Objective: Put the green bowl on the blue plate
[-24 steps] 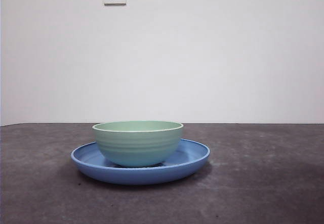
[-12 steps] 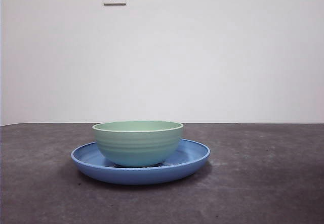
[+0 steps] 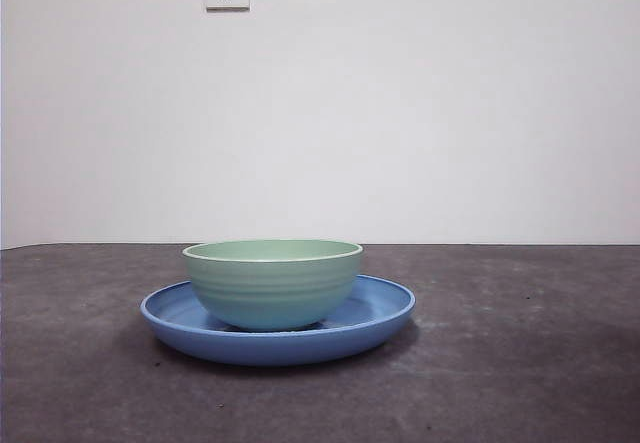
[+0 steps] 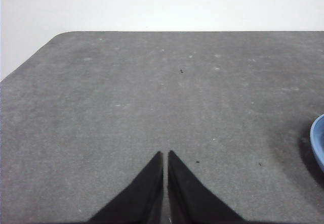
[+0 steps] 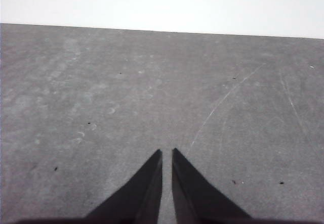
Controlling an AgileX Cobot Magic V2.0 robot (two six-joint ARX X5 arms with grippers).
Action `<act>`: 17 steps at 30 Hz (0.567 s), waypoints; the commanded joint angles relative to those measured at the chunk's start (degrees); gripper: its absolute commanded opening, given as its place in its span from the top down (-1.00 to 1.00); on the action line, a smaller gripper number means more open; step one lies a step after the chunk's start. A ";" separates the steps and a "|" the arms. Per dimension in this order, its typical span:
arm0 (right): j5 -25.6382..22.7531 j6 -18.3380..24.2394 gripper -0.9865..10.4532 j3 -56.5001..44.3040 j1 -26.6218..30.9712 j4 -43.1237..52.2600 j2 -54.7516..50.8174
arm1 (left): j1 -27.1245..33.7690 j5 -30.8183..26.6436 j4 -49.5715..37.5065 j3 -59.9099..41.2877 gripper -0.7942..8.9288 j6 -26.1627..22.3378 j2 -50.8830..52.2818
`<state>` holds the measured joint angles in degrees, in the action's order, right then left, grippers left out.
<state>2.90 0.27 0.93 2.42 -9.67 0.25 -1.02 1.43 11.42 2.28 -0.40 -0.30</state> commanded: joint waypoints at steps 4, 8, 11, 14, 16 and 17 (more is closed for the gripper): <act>0.09 0.92 0.78 -0.31 -0.57 -0.33 -0.04 | -0.07 -0.15 0.52 -1.16 0.81 -0.37 0.11; 0.09 0.85 0.78 -0.31 -0.42 0.09 -0.04 | -0.07 -0.15 0.55 -1.16 0.81 -0.37 0.11; 0.09 0.85 0.78 -0.31 -0.35 0.72 -0.04 | -0.07 -0.15 0.55 -1.16 0.81 -0.37 0.11; 0.09 0.85 0.78 -0.31 -0.35 0.66 -0.04 | -0.07 -0.15 0.52 -1.16 0.81 -0.37 0.11; 0.11 0.85 0.78 -0.28 -0.37 0.66 -0.04 | -0.07 -0.15 0.52 -1.16 0.81 -0.39 0.11; 0.09 0.85 0.78 -0.28 -0.37 0.66 -0.04 | -0.07 -0.15 0.52 -1.16 0.81 -0.37 0.11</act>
